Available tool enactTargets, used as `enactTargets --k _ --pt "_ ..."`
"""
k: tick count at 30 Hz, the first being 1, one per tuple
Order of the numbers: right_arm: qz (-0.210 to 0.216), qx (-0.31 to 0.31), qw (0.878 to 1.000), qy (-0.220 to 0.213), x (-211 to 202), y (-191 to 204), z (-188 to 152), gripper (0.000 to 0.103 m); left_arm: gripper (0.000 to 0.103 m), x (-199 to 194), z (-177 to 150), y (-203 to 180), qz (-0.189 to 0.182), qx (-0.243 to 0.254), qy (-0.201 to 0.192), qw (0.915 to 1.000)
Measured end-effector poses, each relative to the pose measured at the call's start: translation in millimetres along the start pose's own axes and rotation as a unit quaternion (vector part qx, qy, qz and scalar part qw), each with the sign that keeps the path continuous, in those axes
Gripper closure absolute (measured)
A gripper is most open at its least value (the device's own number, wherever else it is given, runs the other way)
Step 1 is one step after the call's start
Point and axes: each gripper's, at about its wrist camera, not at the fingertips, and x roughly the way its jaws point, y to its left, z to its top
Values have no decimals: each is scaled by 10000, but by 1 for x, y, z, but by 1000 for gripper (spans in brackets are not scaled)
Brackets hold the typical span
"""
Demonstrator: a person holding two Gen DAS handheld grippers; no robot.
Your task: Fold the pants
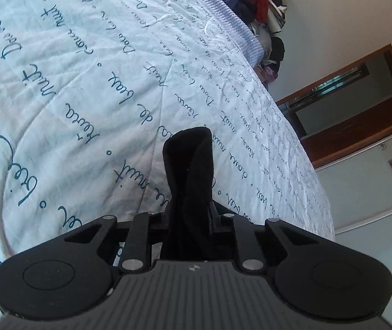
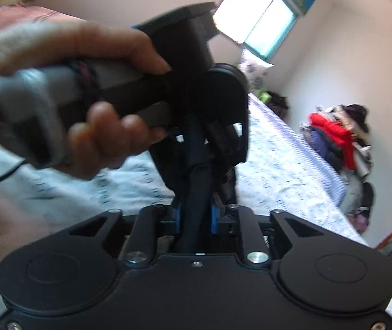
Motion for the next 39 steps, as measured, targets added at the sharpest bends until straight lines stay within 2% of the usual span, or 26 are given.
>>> enactTargets --k 2,3,4,6,7,9,14,18,21,27,39 --pt "572 798 9948 -288 -33 -26 -3 82 83 -6 -2 -9 23 249 -114 9996" --pt "808 1243 9878 -472 -47 -44 -7 79 83 -9 -4 -13 58 336 -159 9993" --pt "863 1669 9802 -617 -56 -61 -10 77 83 -12 -6 -17 98 425 -199 9989" --pt "522 2349 9683 -667 -57 -92 -17 75 83 -16 -12 -26 184 552 -280 9979" --pt "300 2479 9667 -564 -51 -100 -19 75 83 -18 -15 -30 236 620 -338 9972" --pt "-36 2535 9670 -258 -31 -106 -22 75 83 -23 -21 -41 324 740 -443 9957" --pt "372 2992 9534 -138 2 -95 -24 76 83 -35 -38 -67 424 1071 -614 9914" --pt "541 3312 9419 -175 7 -100 -27 76 84 -34 -45 -82 512 1281 -547 9889" --pt "547 3371 9396 -206 5 -99 -32 76 84 -37 -49 -87 558 1338 -566 9878" --pt "665 3744 9241 -385 -19 -110 -46 76 84 -51 -69 -116 521 1614 -653 9833" --pt "221 4122 9060 -935 -93 -144 -75 76 84 -54 -114 -192 23 1883 -571 9804"
